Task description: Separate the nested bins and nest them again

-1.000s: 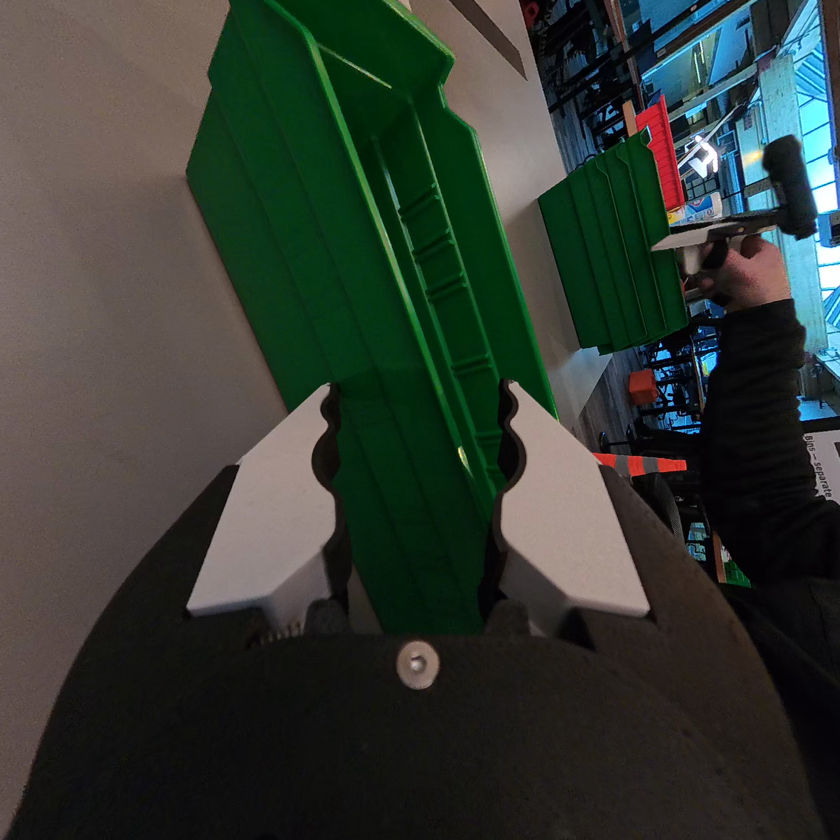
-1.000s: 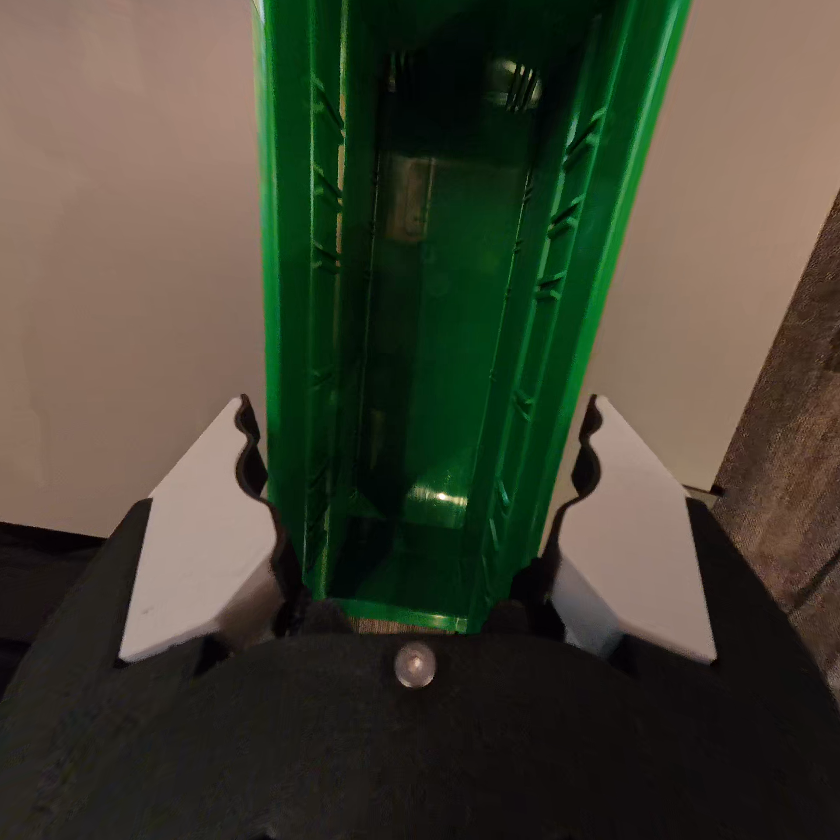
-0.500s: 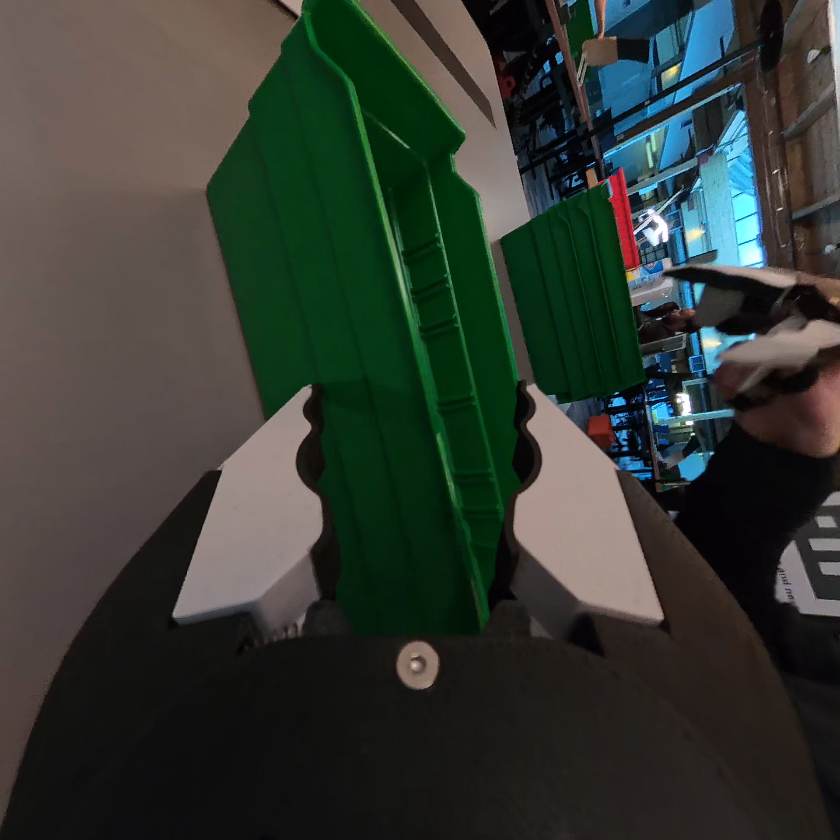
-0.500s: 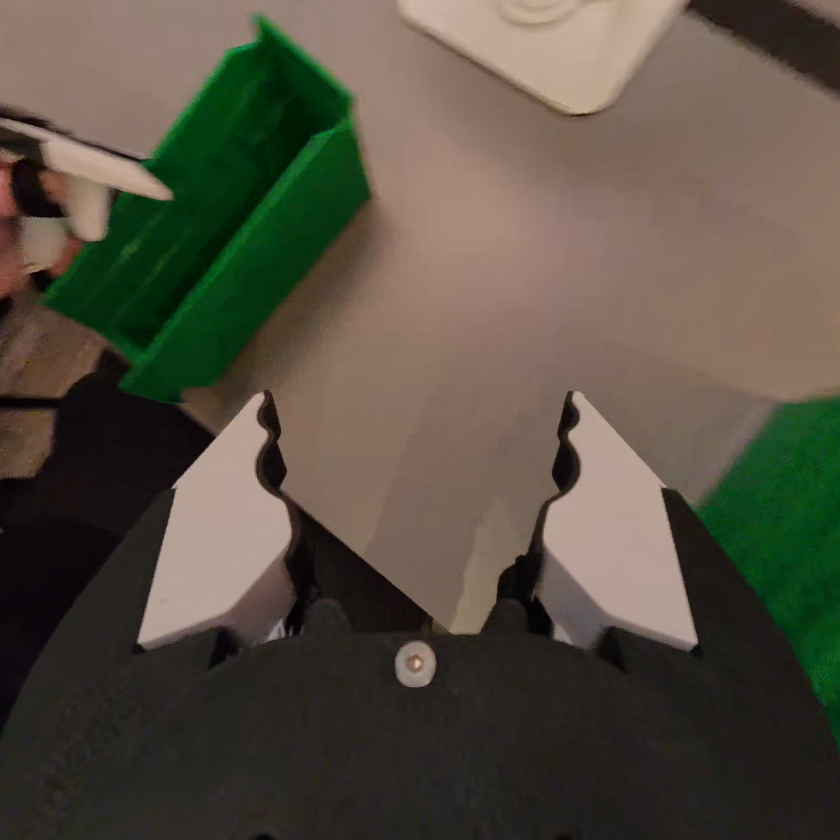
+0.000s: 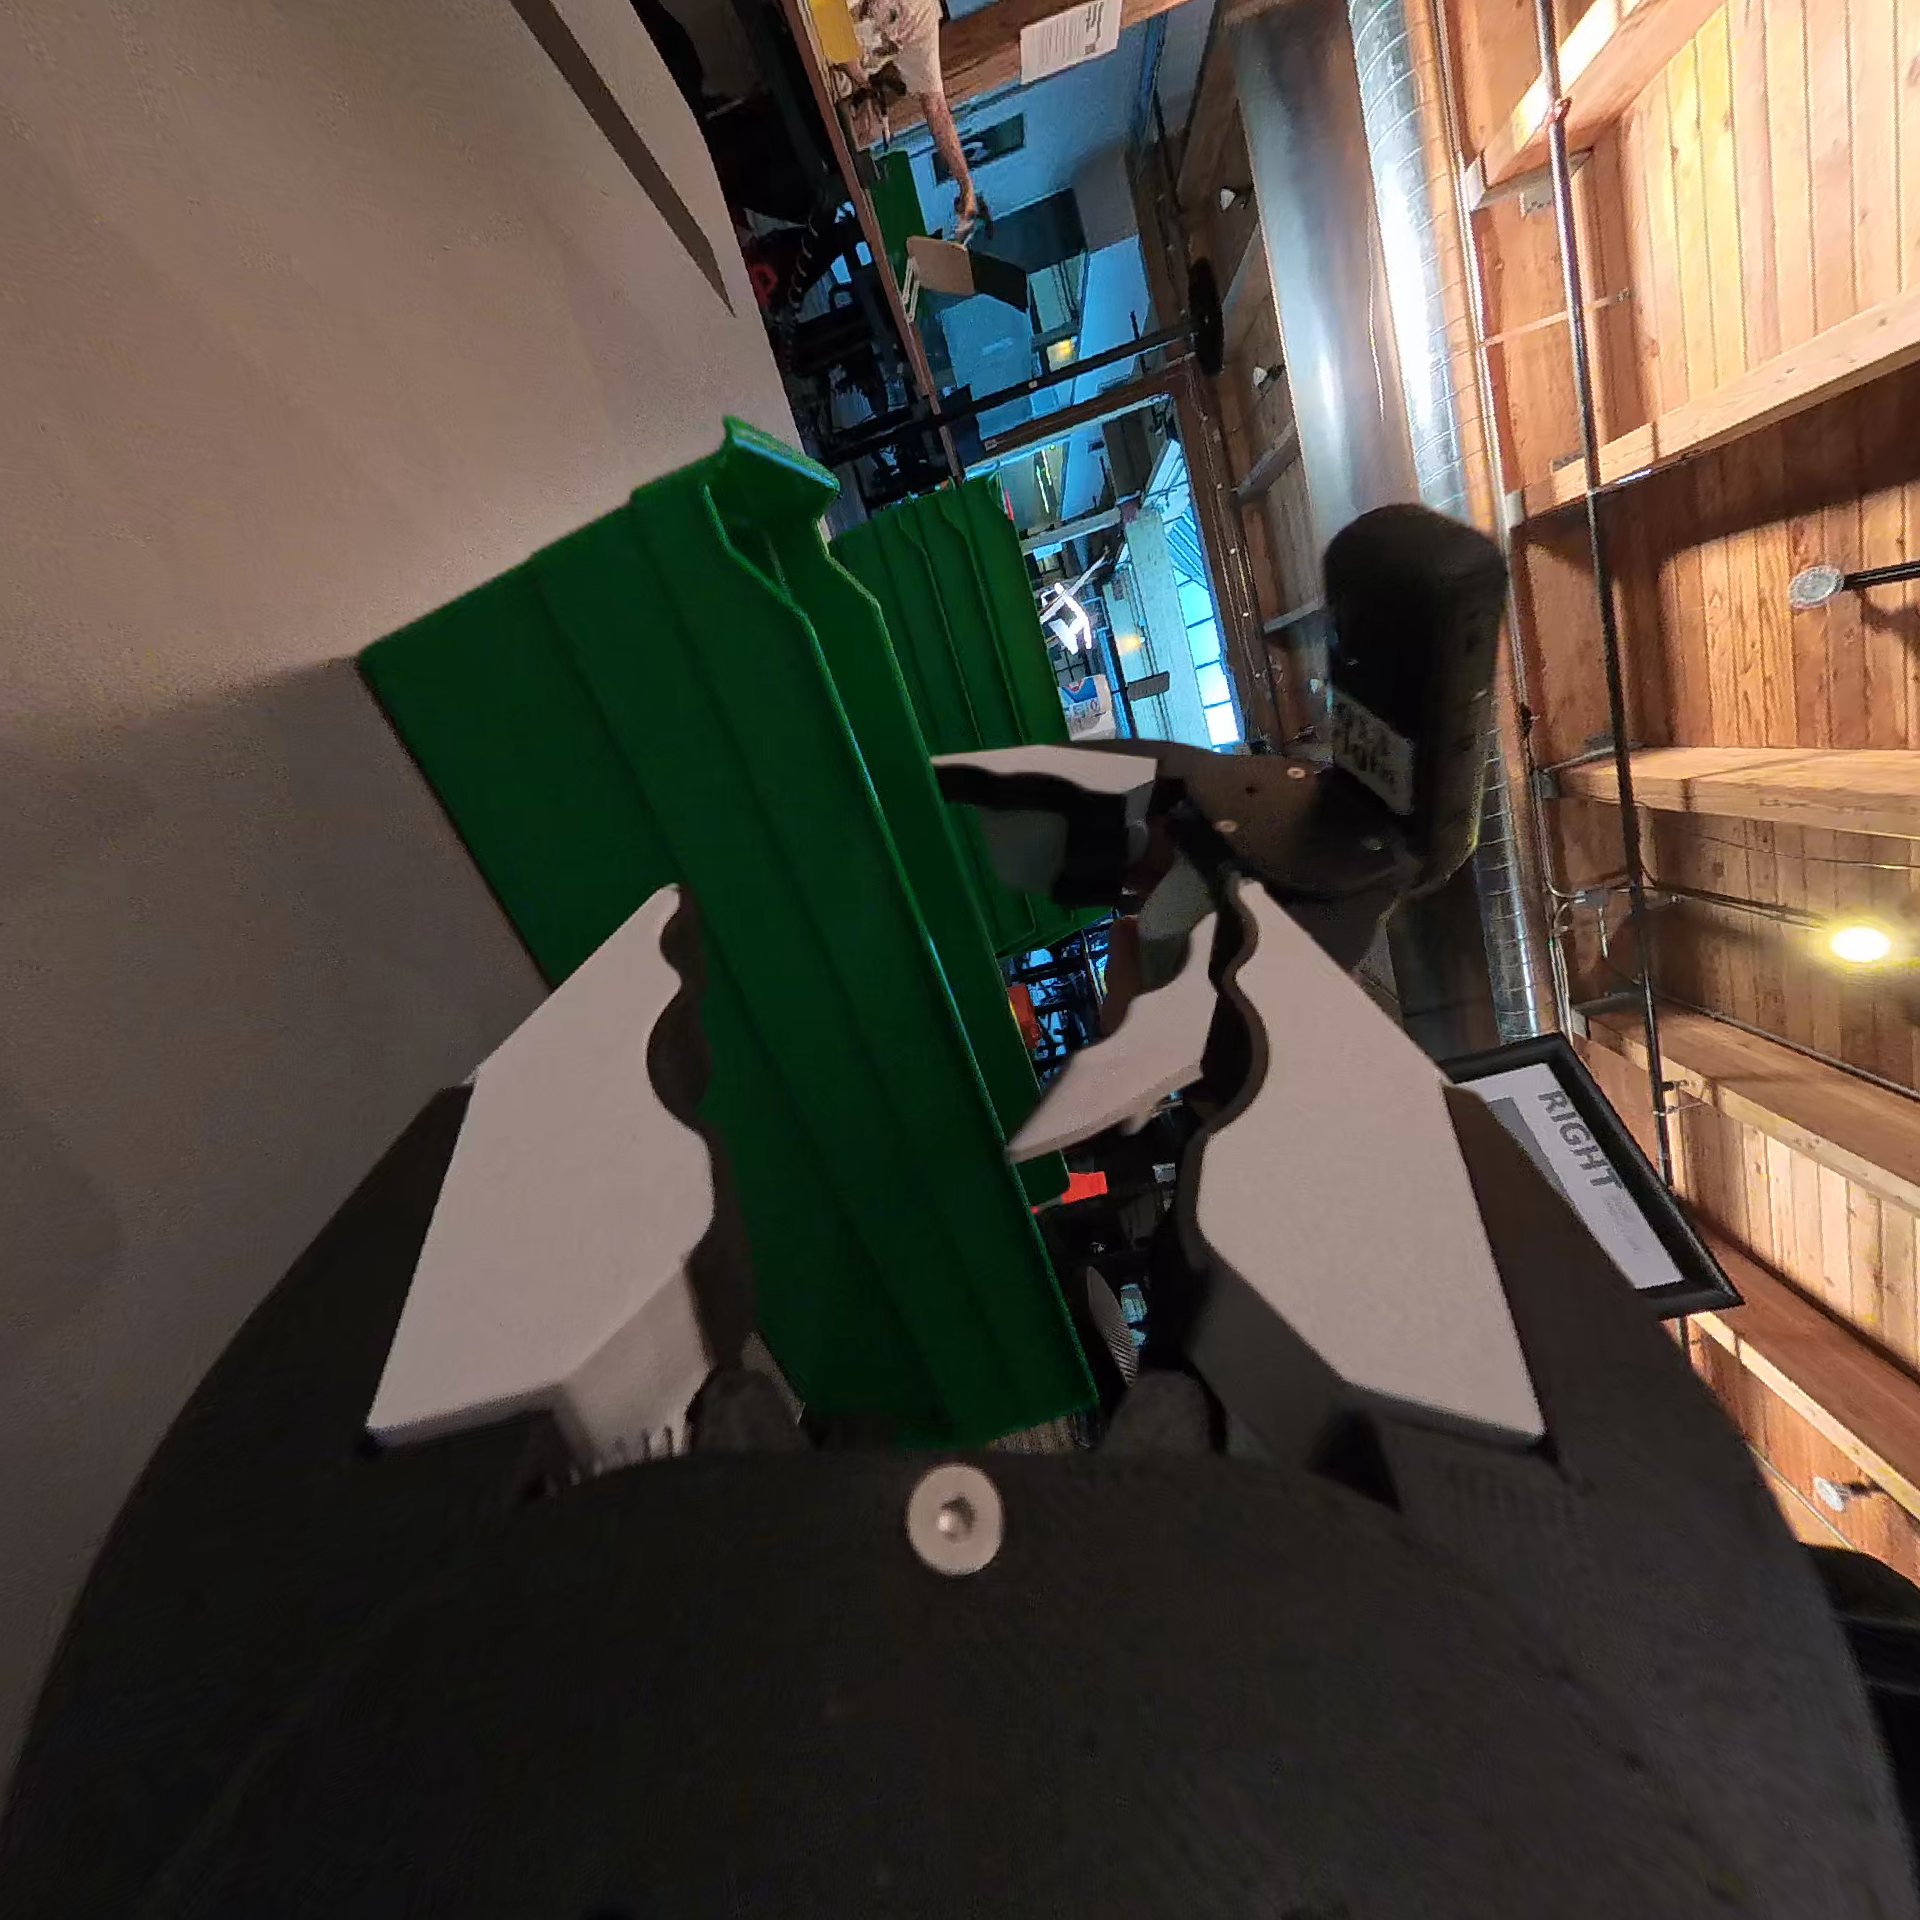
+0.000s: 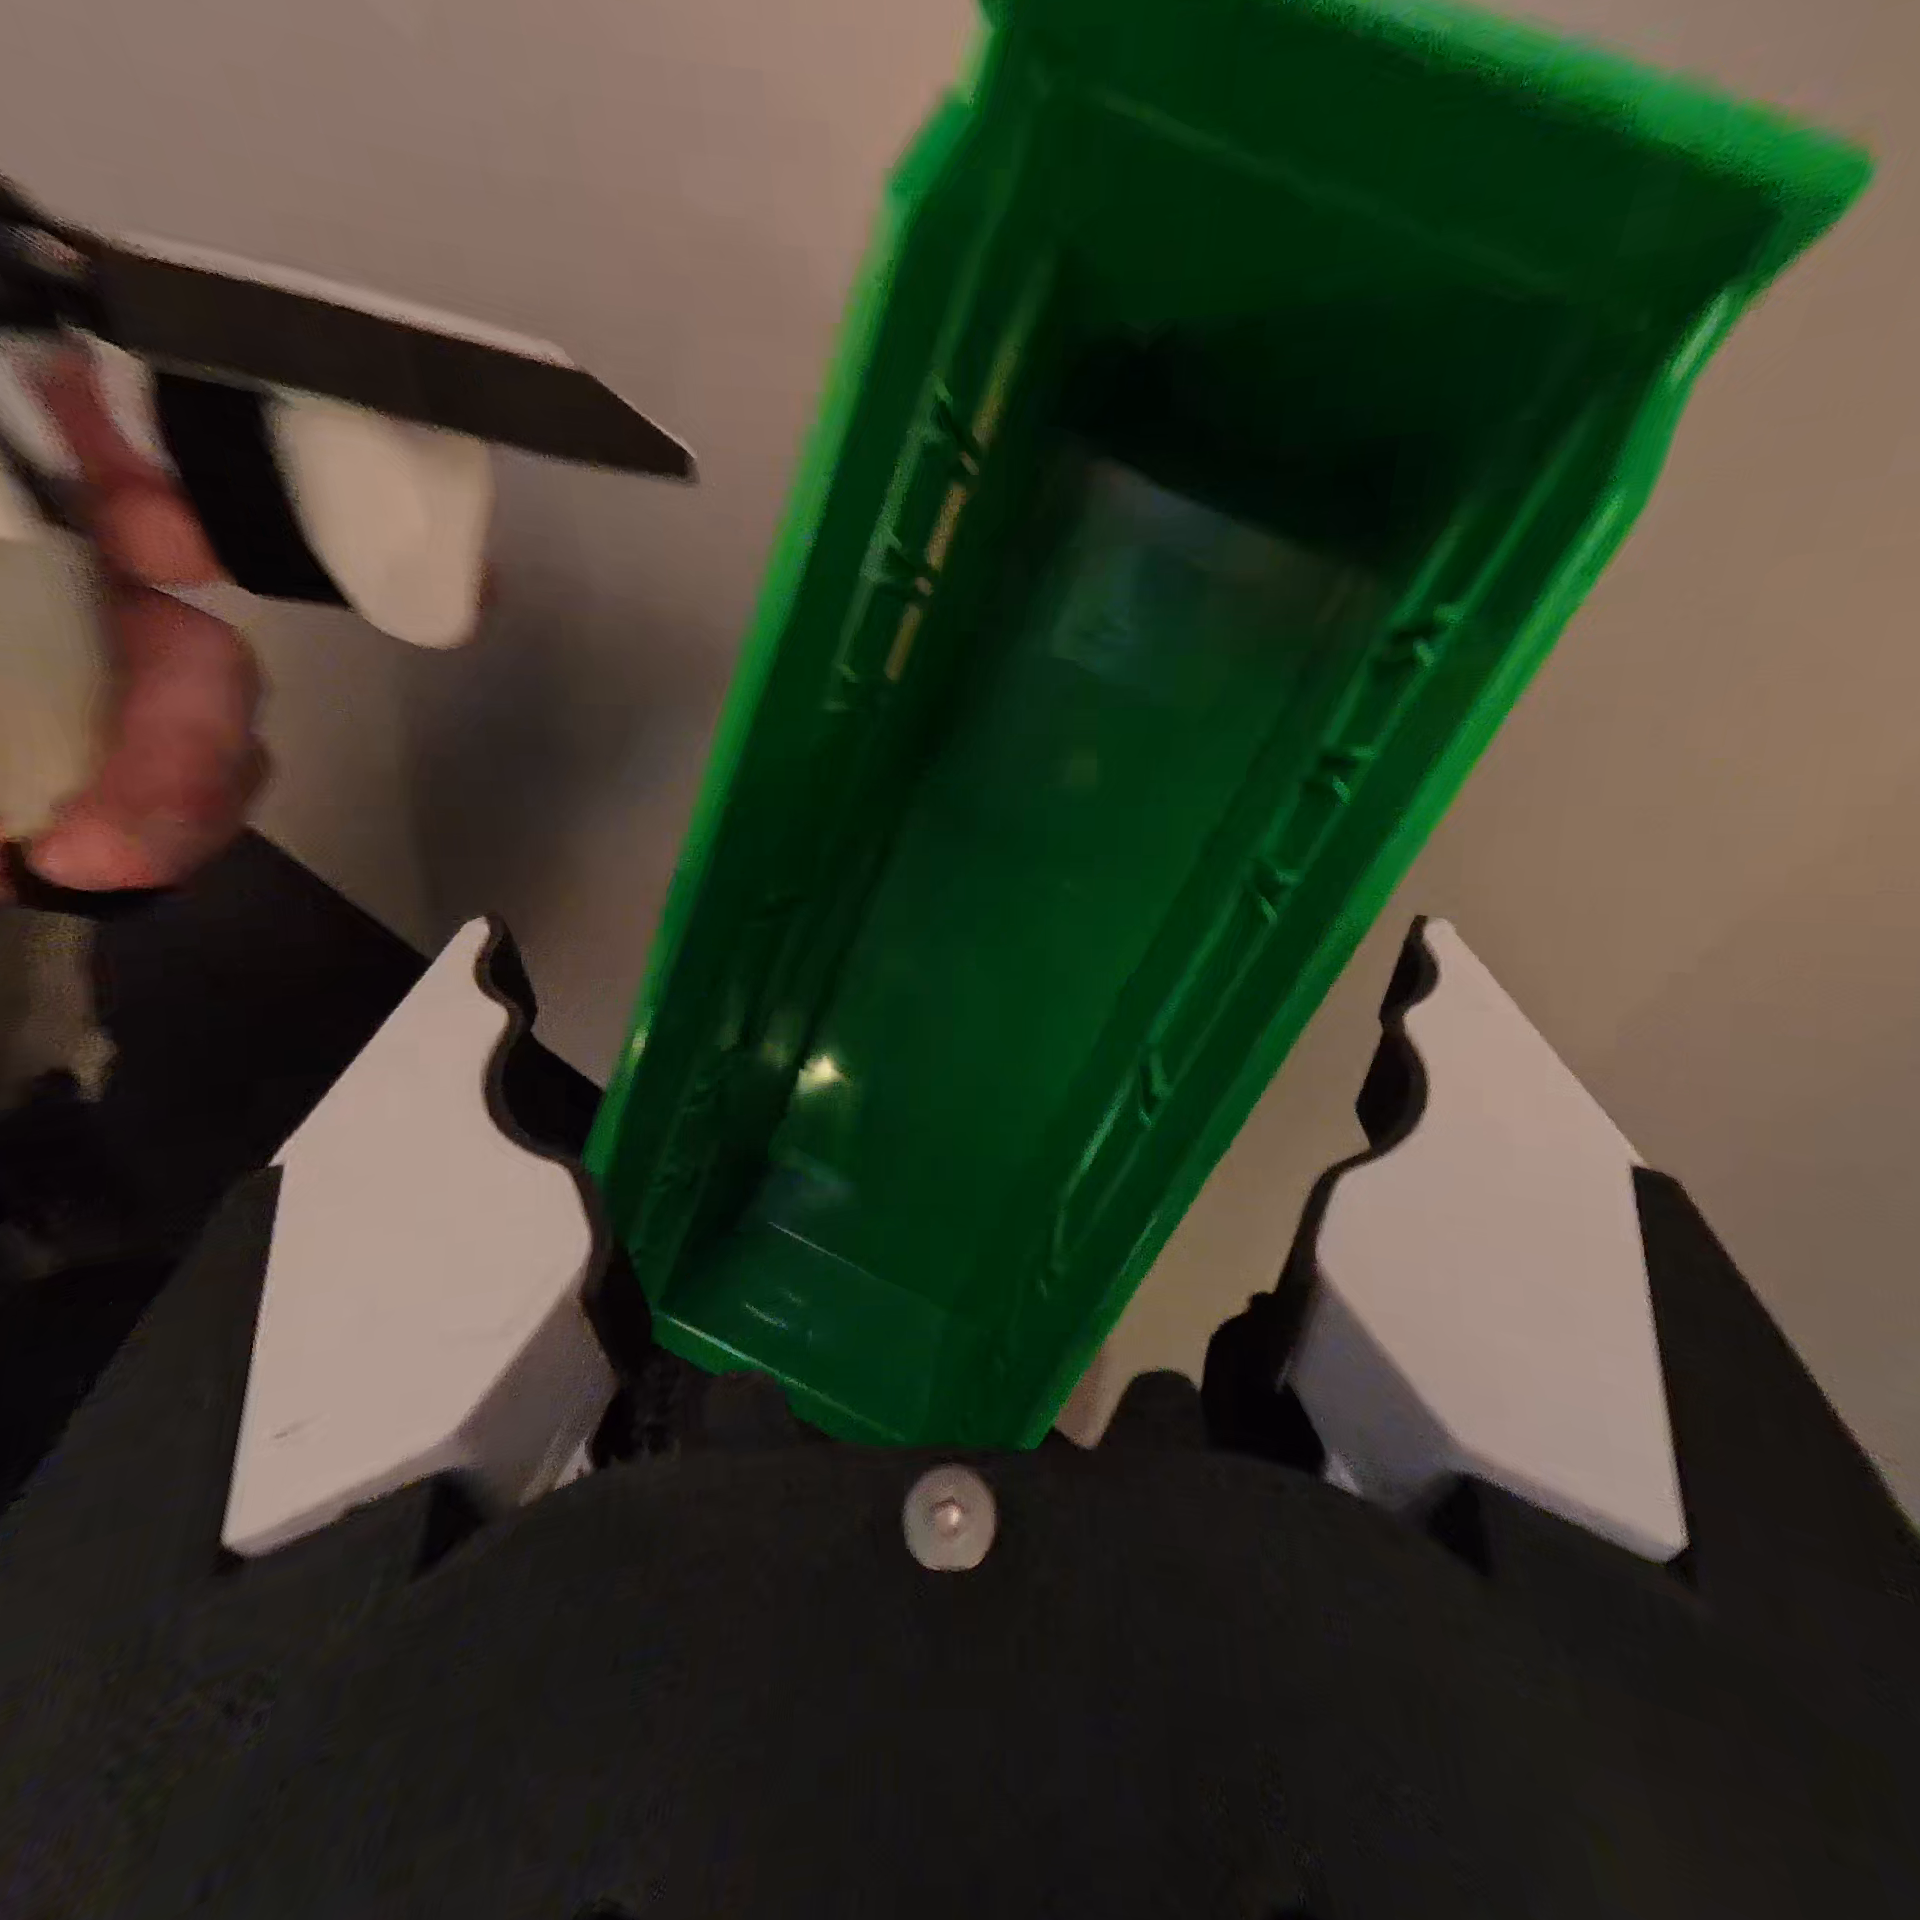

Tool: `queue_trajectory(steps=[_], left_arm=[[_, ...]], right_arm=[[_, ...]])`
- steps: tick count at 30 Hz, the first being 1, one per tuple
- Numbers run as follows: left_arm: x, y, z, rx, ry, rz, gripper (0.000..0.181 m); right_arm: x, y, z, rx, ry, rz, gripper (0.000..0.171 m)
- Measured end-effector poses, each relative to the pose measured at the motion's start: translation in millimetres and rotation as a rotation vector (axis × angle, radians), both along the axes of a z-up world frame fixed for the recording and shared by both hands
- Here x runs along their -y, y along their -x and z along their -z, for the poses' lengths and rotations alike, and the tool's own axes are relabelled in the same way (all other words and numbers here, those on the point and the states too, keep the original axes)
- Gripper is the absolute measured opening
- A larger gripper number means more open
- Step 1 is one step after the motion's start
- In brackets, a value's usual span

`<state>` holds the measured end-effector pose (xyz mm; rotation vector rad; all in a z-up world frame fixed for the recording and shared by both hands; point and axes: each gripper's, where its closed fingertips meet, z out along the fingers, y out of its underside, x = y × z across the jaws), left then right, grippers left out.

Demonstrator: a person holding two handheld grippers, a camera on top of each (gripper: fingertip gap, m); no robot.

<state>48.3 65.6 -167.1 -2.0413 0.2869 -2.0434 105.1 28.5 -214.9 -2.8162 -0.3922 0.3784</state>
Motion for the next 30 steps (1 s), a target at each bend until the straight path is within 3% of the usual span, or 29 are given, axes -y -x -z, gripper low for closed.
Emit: queue_trajectory(steps=[5,13,19,25,30], left_arm=[[5,3,3,-0.013,-0.001,0.023,0.094],[3,9,2,-0.022,-0.030,0.038,0.085],[9,8,8,-0.098,-0.120,0.090,0.083],[8,9,15,-0.100,-0.097,0.093,0.081],[8,10,19,-0.122,-0.115,0.101,0.080]], right_arm=[[11,-5,25,0.177,0.102,-0.094,0.147],[5,-22,19,0.199,0.127,-0.235,0.122],[3,-41,10,0.111,0.088,-0.221,0.112],[-4,-77,-34,-0.006,0.008,-0.149,0.109],[-5,-133,-102,-0.081,-0.081,-0.063,0.109]])
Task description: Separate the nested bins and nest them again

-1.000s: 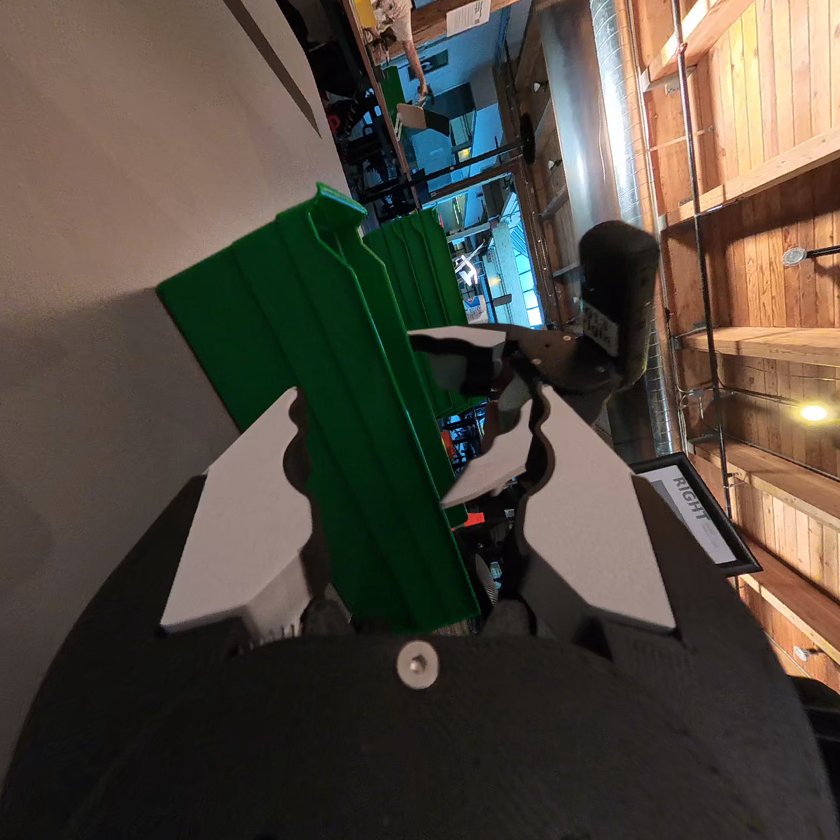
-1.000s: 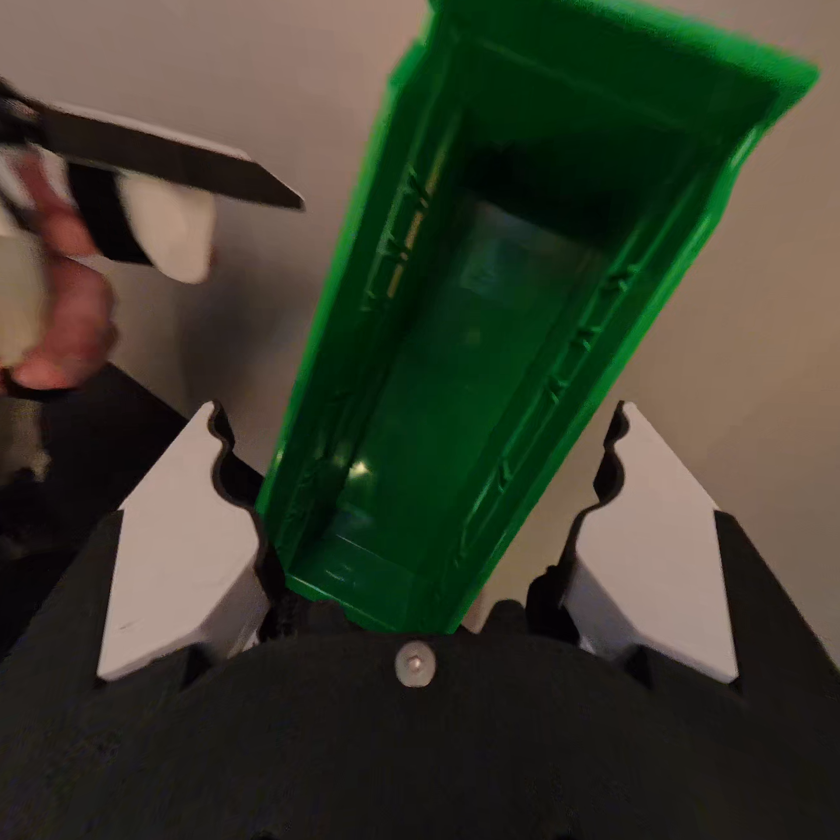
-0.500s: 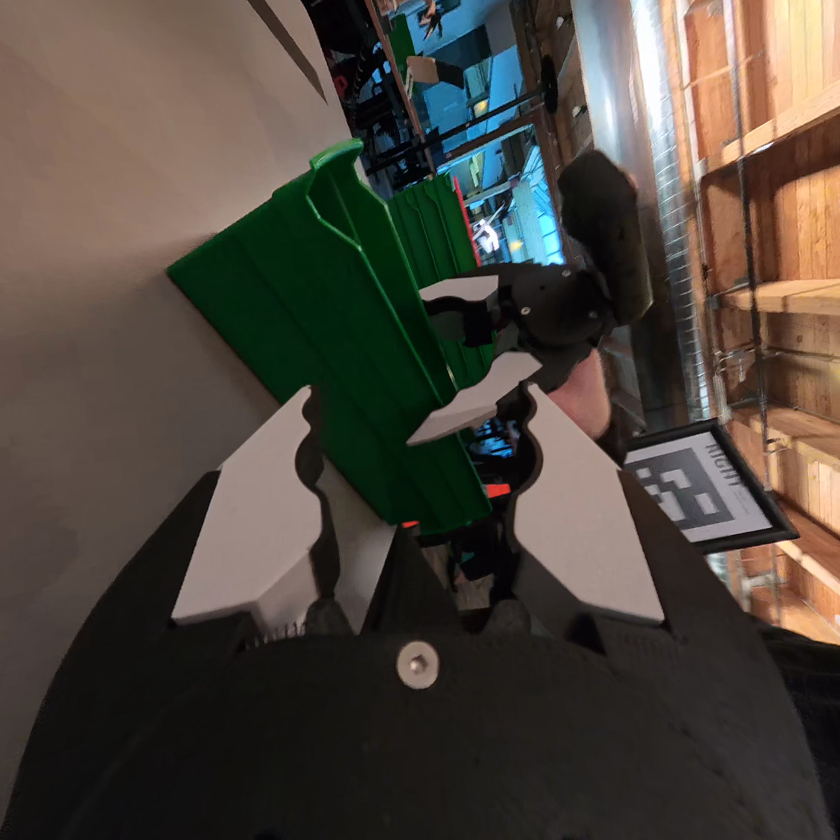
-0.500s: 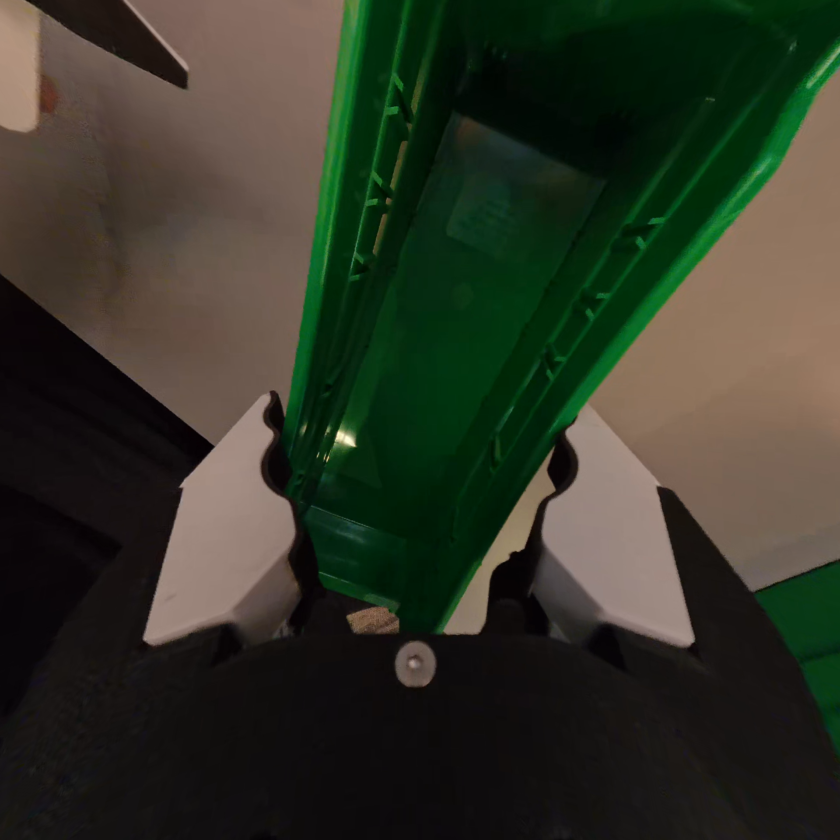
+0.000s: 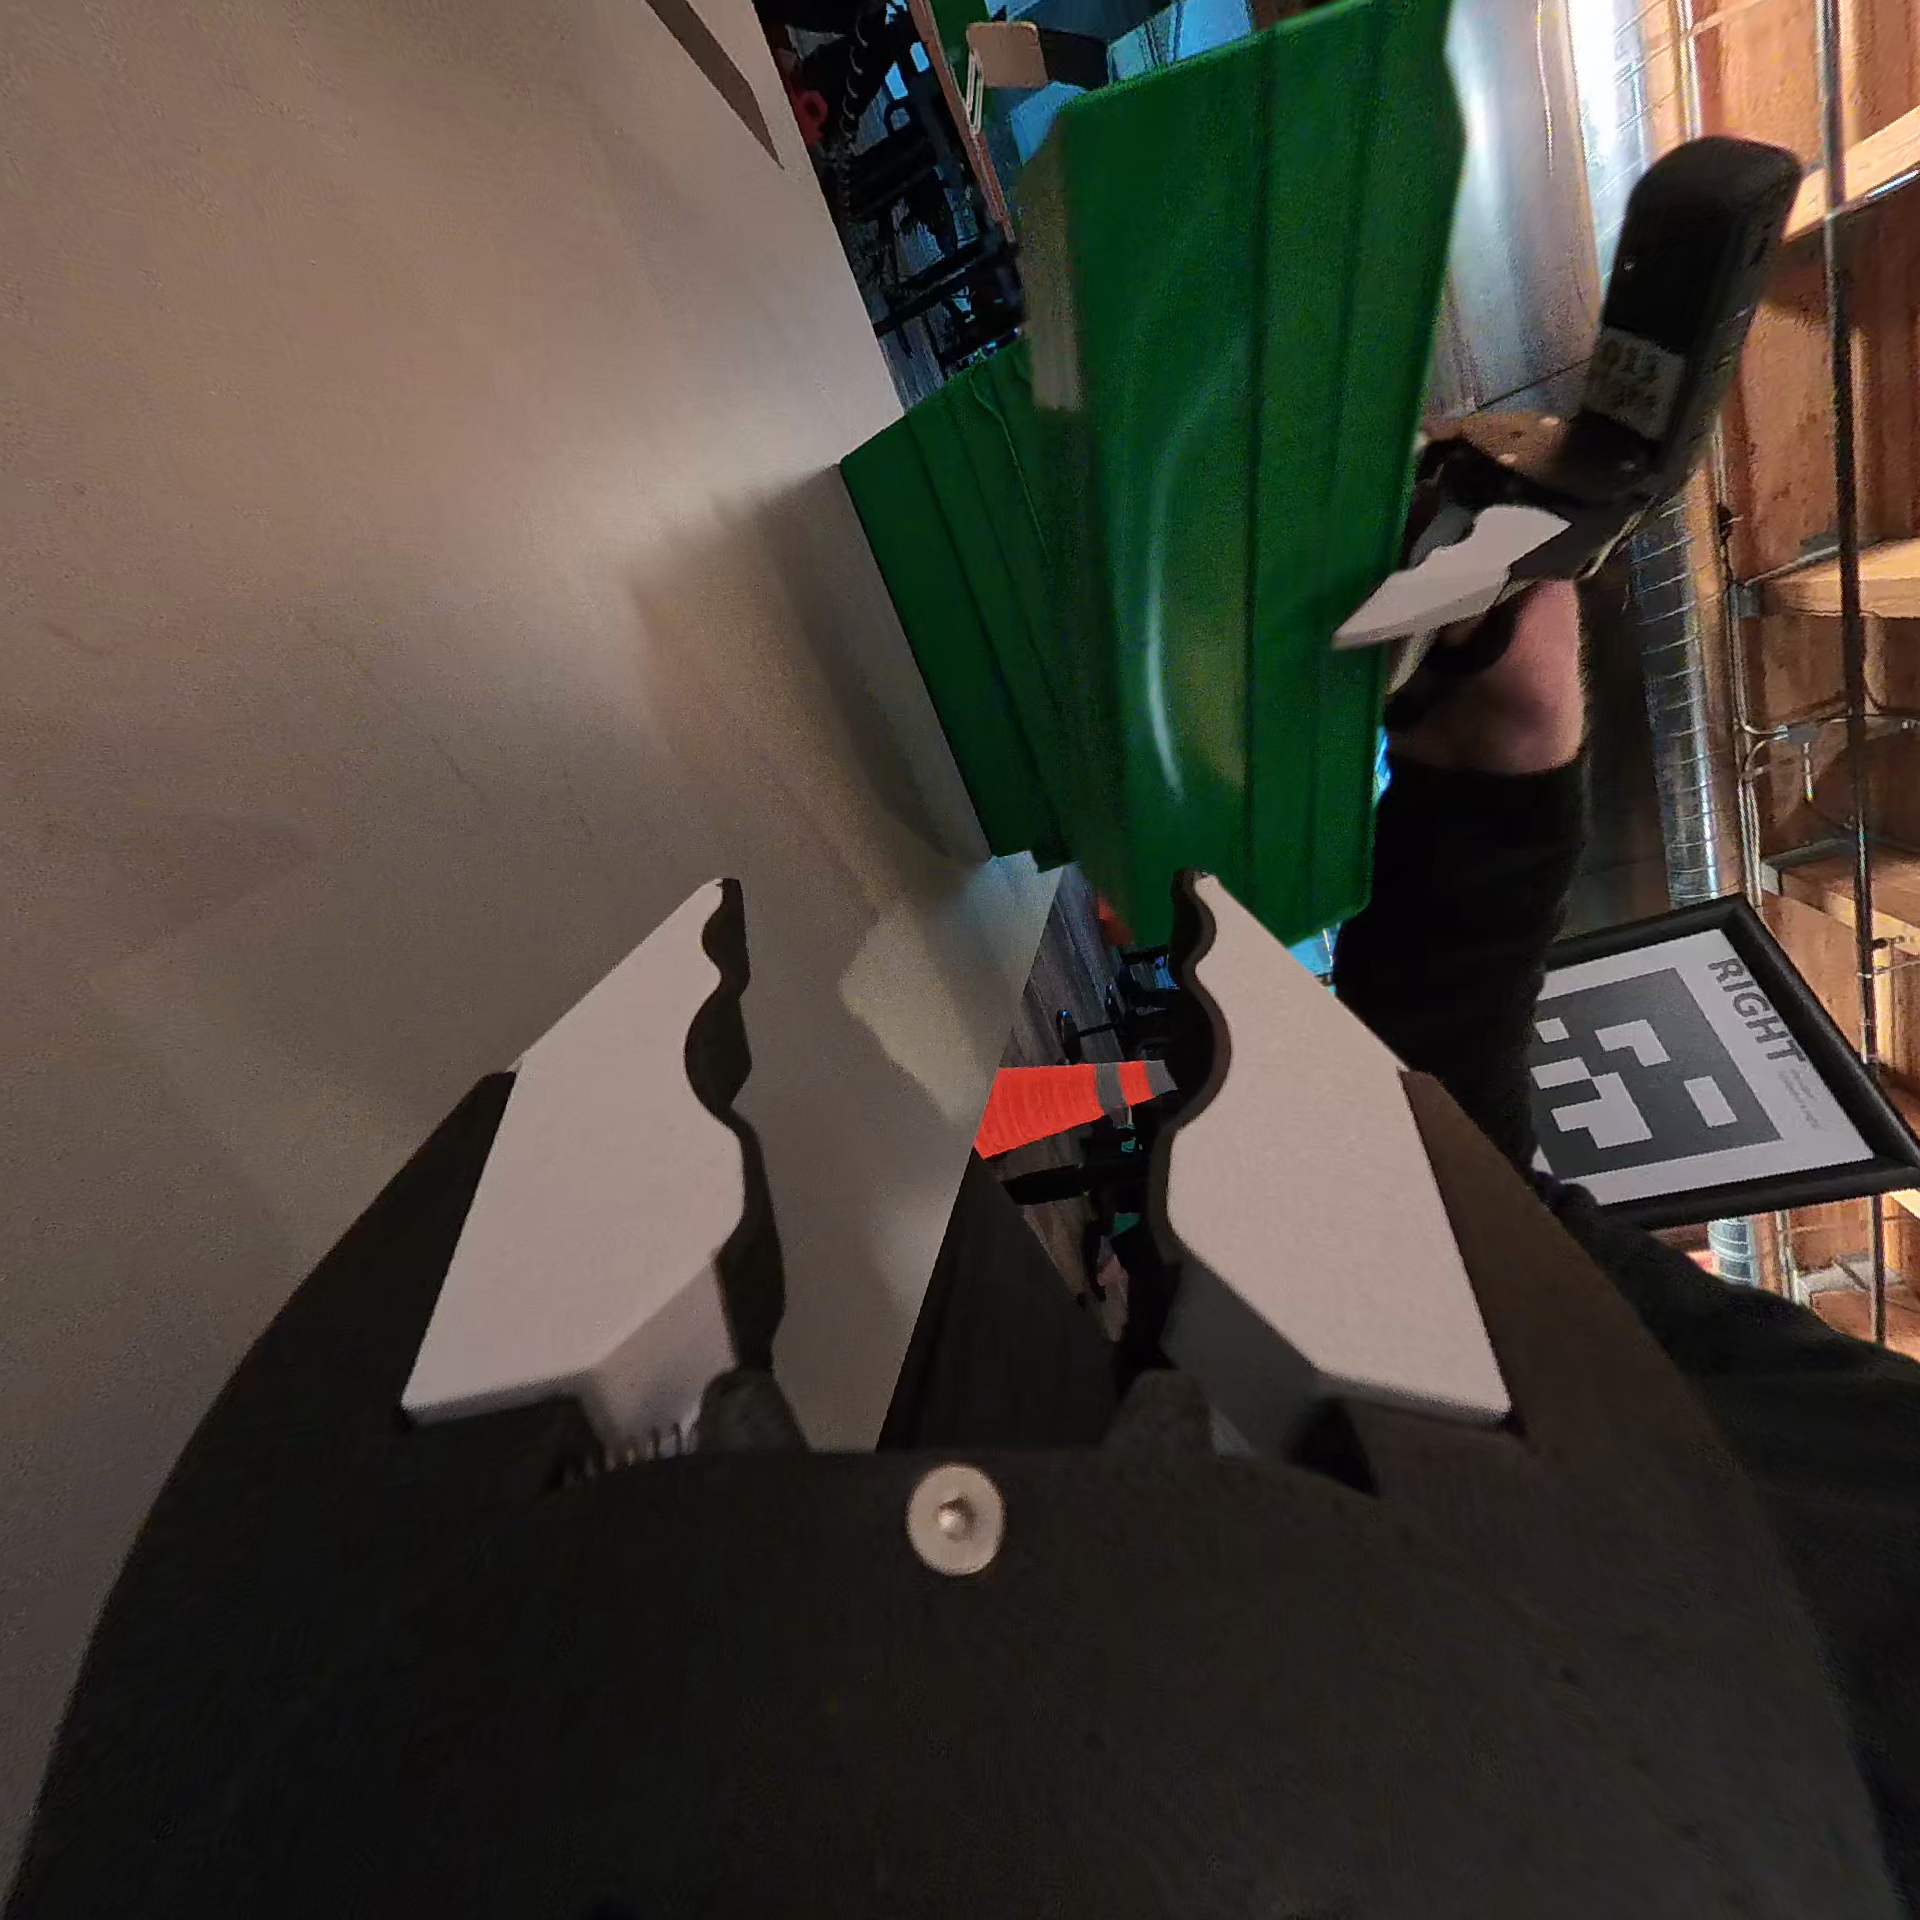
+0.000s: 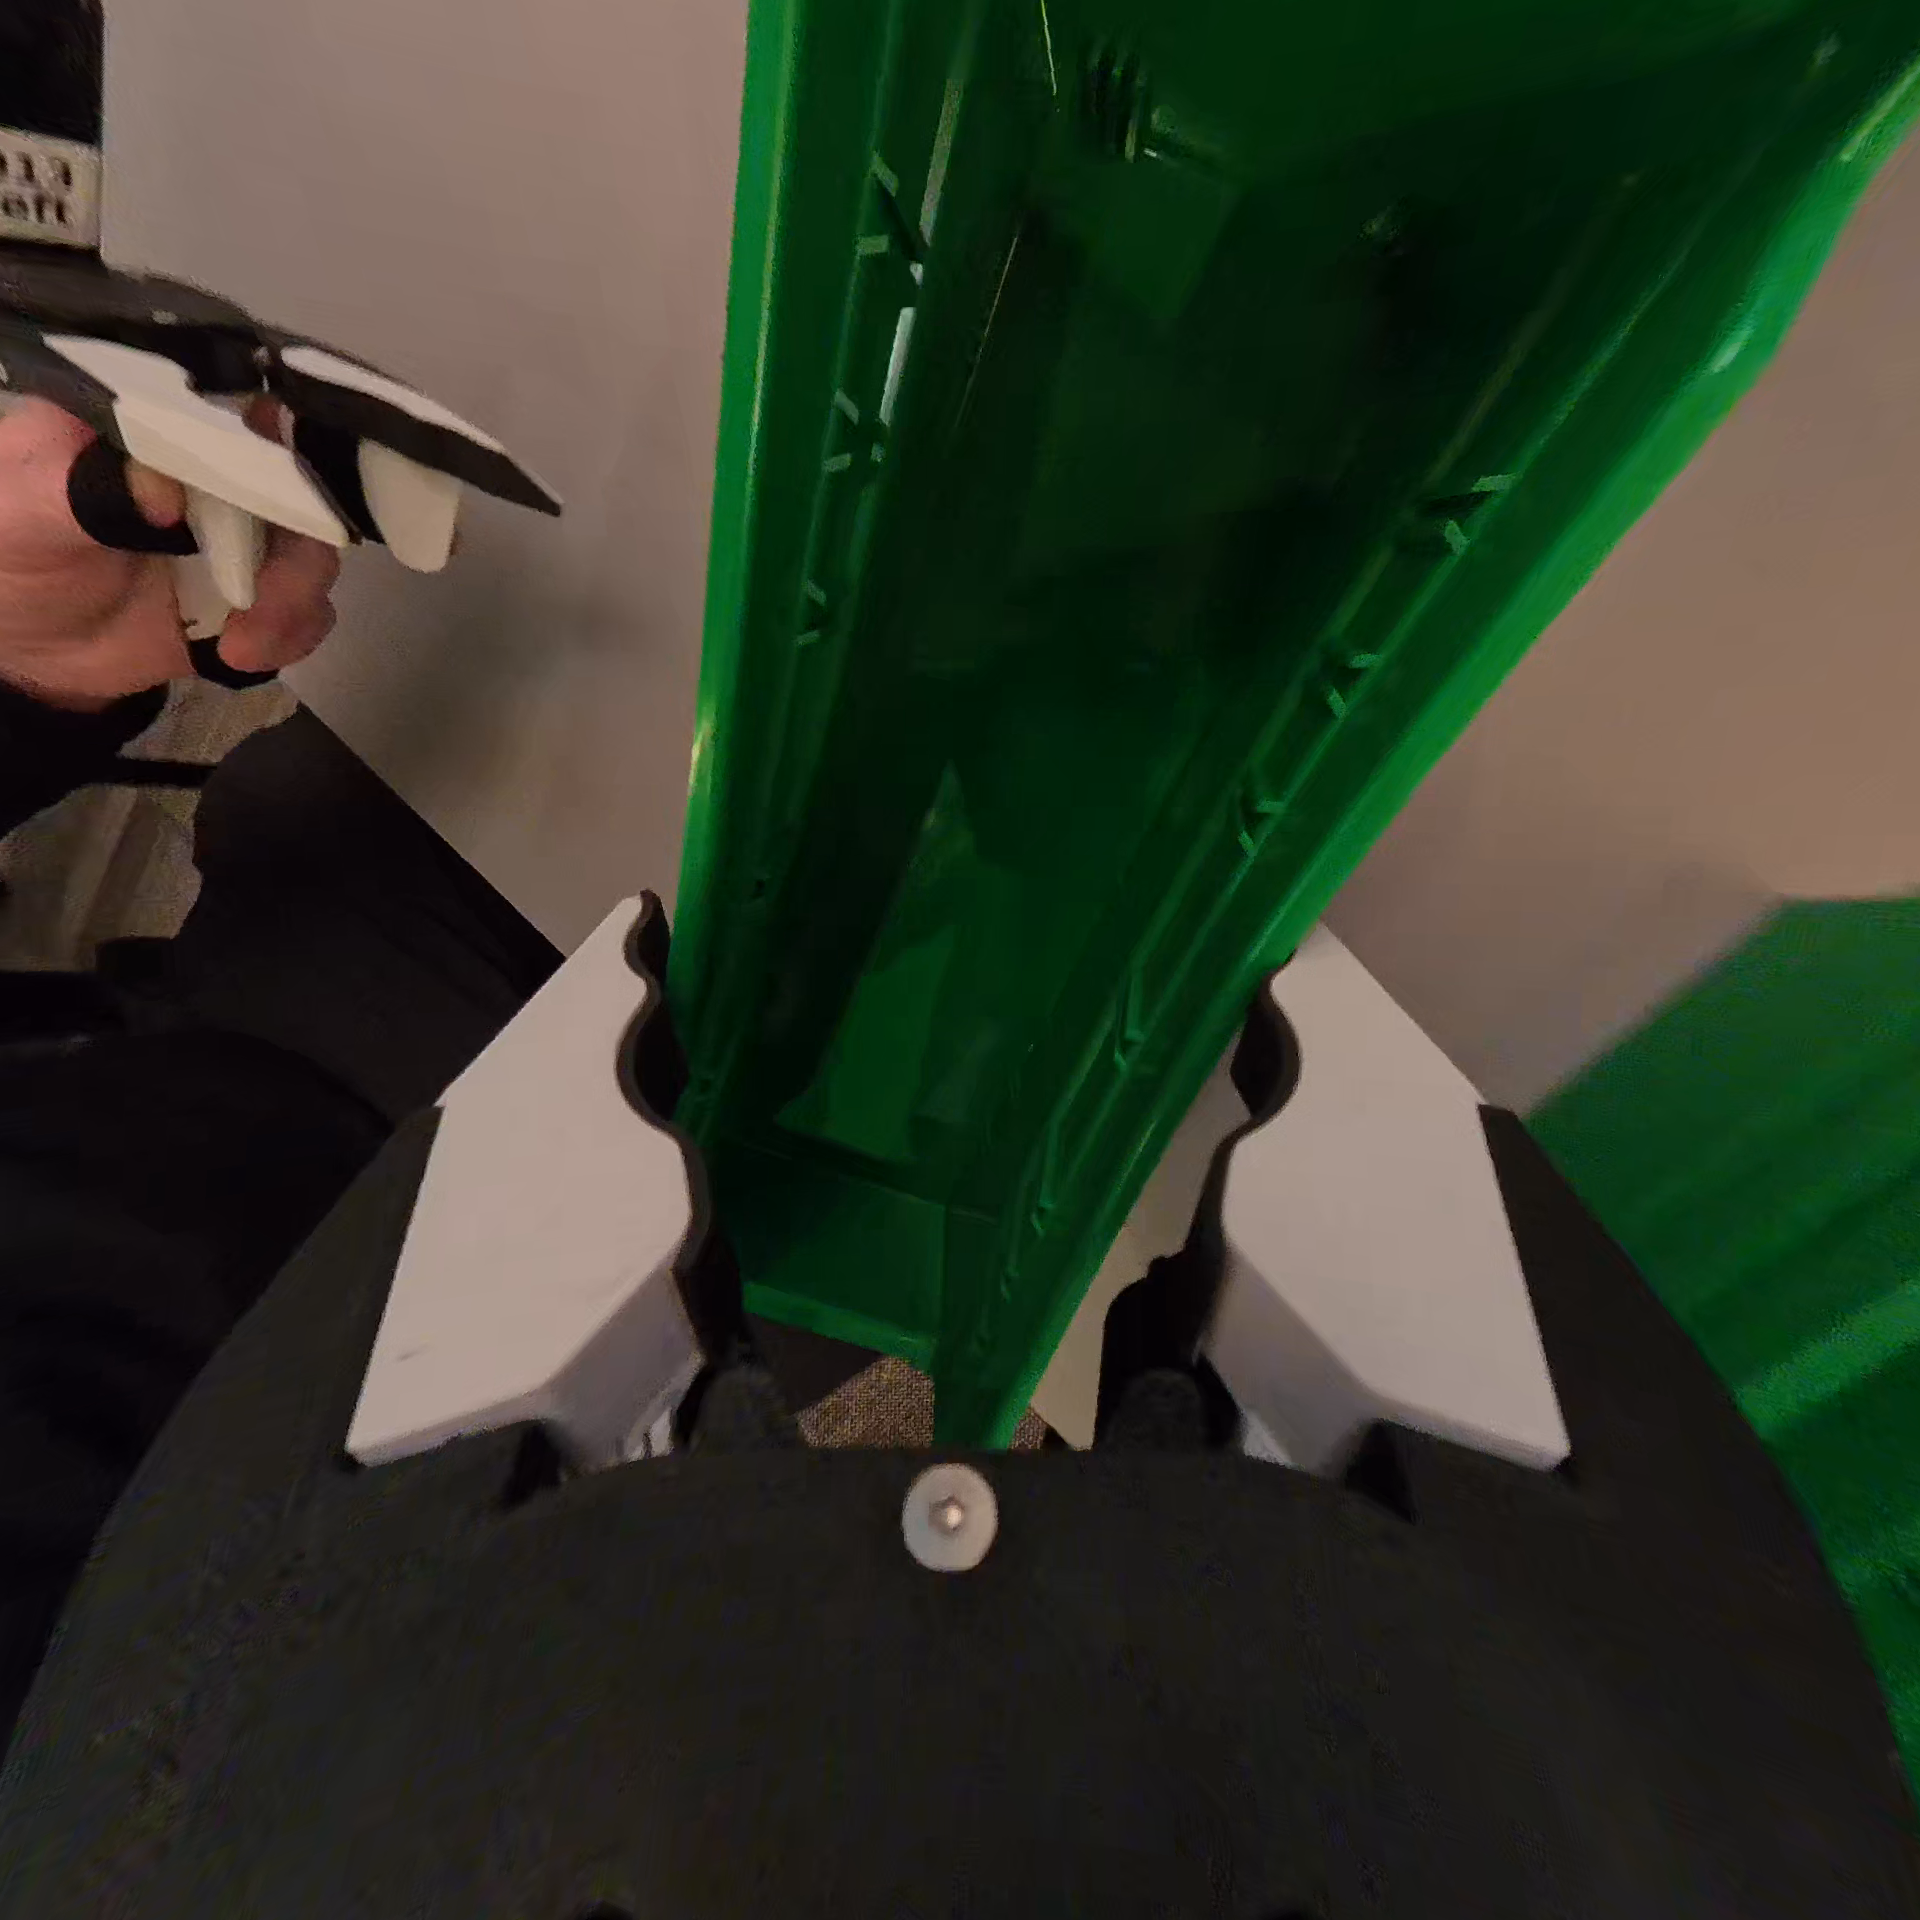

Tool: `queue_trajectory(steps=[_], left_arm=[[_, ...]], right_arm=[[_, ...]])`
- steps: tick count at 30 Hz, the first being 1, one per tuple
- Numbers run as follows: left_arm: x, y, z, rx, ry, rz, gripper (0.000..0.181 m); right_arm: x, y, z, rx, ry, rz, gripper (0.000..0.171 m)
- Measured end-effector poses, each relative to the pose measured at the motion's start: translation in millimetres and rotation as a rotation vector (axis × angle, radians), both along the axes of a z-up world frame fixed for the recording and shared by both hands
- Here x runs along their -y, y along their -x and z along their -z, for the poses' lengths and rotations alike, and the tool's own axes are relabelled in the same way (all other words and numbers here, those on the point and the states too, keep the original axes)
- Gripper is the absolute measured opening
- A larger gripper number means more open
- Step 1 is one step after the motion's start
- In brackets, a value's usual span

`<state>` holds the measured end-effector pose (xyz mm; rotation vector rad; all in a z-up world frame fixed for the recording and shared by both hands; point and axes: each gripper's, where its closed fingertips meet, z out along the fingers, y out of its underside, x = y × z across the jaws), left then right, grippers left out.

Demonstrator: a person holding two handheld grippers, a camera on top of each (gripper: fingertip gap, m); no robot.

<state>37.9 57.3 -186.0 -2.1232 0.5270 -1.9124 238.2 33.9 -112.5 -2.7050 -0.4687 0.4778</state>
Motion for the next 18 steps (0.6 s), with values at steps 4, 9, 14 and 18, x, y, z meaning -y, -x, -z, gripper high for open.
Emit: queue_trajectory(steps=[4,9,14,18], left_arm=[[6,0,1,-0.029,-0.046,0.050,0.075],[15,-7,-16,0.052,-0.095,0.105,0.062],[26,-9,-34,0.183,-0.065,0.162,0.049],[28,-8,-42,0.220,-0.072,0.172,0.050]], right_arm=[[10,-81,-49,0.102,-0.046,0.133,0.111],[31,-162,-84,0.214,-0.037,0.263,0.111],[50,-207,-68,0.278,0.062,0.317,0.112],[54,-224,-37,0.306,0.117,0.323,0.113]])
